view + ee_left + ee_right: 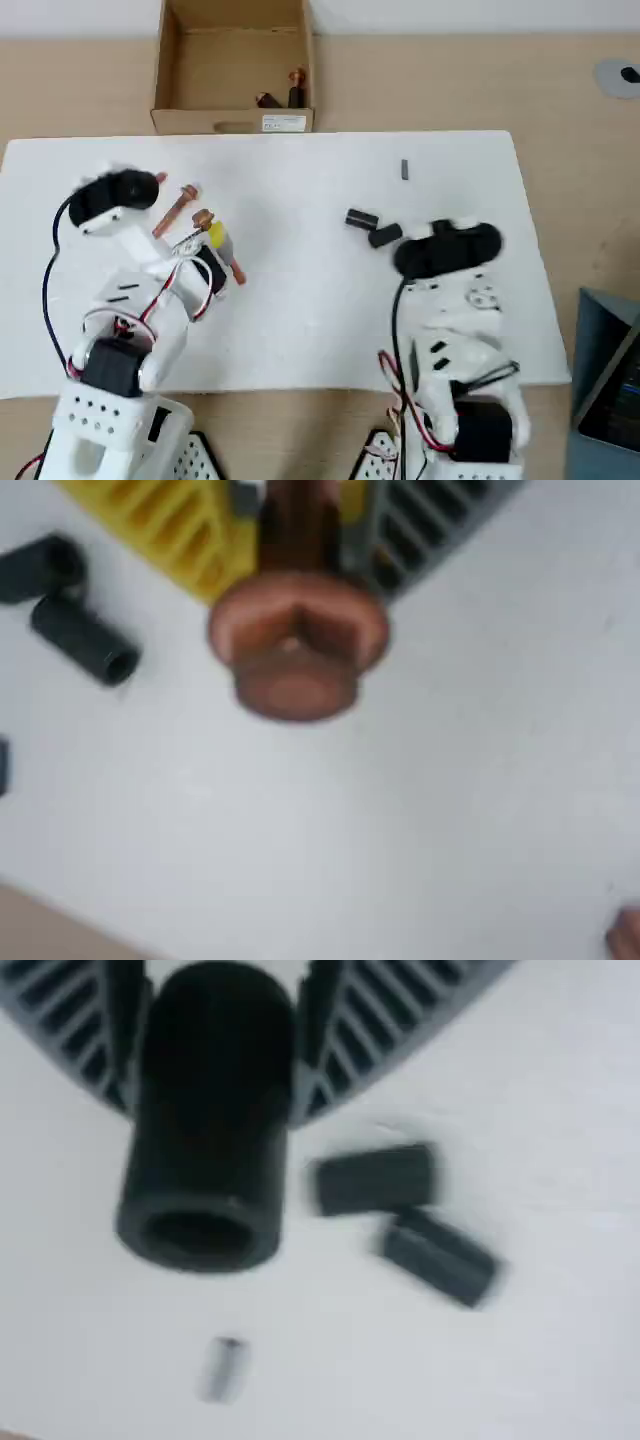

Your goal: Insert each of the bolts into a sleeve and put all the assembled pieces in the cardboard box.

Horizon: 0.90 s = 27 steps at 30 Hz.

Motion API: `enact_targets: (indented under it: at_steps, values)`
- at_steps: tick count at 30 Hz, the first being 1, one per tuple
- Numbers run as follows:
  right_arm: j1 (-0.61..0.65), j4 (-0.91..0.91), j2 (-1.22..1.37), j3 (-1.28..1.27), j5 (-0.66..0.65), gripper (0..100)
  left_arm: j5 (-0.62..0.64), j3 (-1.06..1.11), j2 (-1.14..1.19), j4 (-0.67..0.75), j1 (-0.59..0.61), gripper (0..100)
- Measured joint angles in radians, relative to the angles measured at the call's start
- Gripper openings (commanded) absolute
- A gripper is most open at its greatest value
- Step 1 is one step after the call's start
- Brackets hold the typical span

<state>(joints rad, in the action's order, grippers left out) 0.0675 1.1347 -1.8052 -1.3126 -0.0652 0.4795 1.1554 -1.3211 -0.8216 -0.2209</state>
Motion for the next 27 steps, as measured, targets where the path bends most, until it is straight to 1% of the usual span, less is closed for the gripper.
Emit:
enact_targets:
  at_steps: [3,8,11,17,20,24,27]
  values:
    - [0.084,-0.048,0.000,-0.069,0.006,0.9,-0.006,0.087,-0.066,0.086,-0.006,0]
    - [0.178,-0.146,0.000,-0.147,0.006,0.9,-0.075,0.242,-0.175,0.262,-0.006,0]
    - [0.230,-0.190,0.000,-0.176,0.006,0.9,-0.110,0.322,-0.253,0.333,-0.006,0]
    - [0.358,-0.226,0.000,-0.233,0.006,0.9,-0.109,0.391,-0.428,0.354,-0.034,0]
    - [0.408,-0.226,0.000,-0.258,0.006,0.9,-0.077,0.390,-0.485,0.359,-0.041,0]
    - [0.460,-0.229,0.000,-0.278,0.006,0.9,-0.005,0.374,-0.486,0.361,-0.041,0]
    - [0.489,-0.270,0.000,-0.296,0.006,0.9,0.052,0.330,-0.486,0.361,-0.041,0]
